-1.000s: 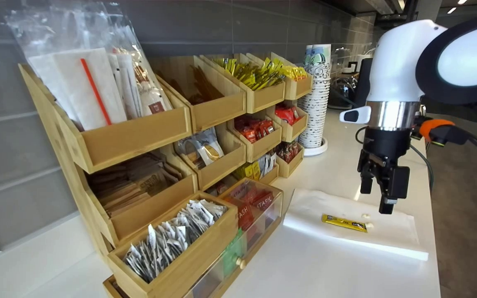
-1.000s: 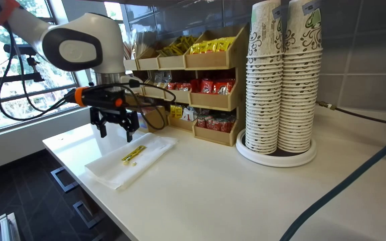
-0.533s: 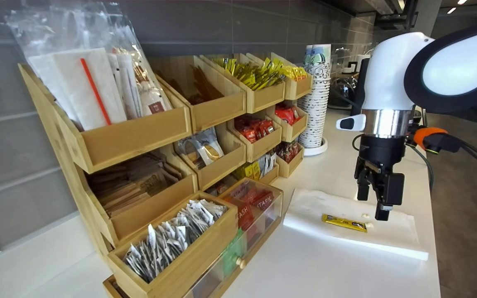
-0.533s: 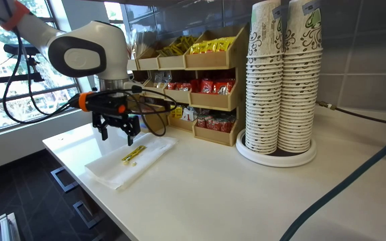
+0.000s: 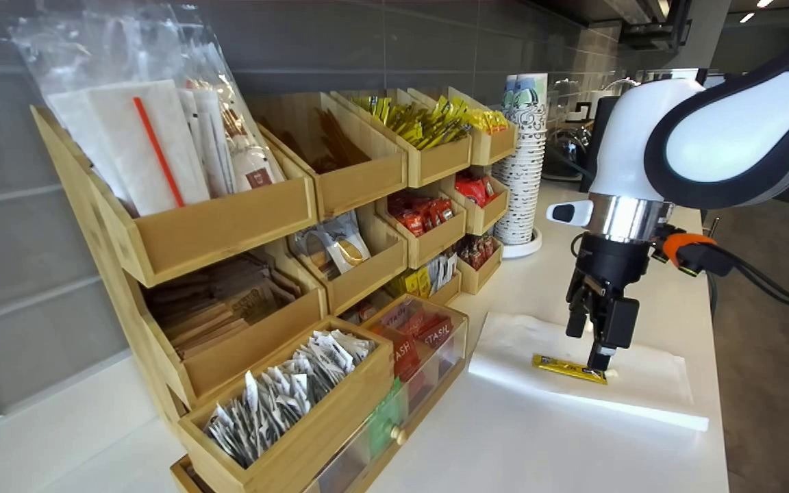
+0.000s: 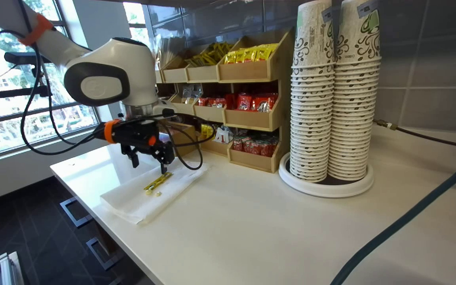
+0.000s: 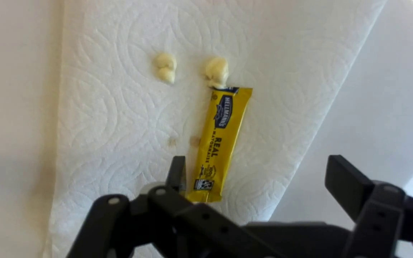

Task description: Turn the yellow sachet upside down, then press the top of it

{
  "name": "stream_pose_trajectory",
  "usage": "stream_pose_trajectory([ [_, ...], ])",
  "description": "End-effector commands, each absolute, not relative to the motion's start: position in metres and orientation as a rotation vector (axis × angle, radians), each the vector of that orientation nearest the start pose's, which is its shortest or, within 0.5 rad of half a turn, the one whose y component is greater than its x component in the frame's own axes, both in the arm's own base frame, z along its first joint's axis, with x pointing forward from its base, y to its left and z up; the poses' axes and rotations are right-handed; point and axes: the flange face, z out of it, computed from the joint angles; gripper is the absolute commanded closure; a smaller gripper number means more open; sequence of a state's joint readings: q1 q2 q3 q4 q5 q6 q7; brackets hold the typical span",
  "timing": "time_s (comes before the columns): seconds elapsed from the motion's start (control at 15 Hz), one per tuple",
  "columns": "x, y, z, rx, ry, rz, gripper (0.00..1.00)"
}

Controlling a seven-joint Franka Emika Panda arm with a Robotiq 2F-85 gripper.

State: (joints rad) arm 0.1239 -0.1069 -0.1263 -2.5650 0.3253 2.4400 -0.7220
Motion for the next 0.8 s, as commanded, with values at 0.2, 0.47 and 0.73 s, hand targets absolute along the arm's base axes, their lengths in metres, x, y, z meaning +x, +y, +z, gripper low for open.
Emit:
stream_pose_trajectory([
  [0.2, 0.448, 0.001, 0.275, -2.798, -0.660, -0.119, 0.12],
  [0.47, 0.447, -0.002, 0.267, -2.794, -0.653, -0.100, 0.19],
  [0.73, 0.447, -0.006, 0.266, -2.801, -0.642, -0.095, 0.16],
])
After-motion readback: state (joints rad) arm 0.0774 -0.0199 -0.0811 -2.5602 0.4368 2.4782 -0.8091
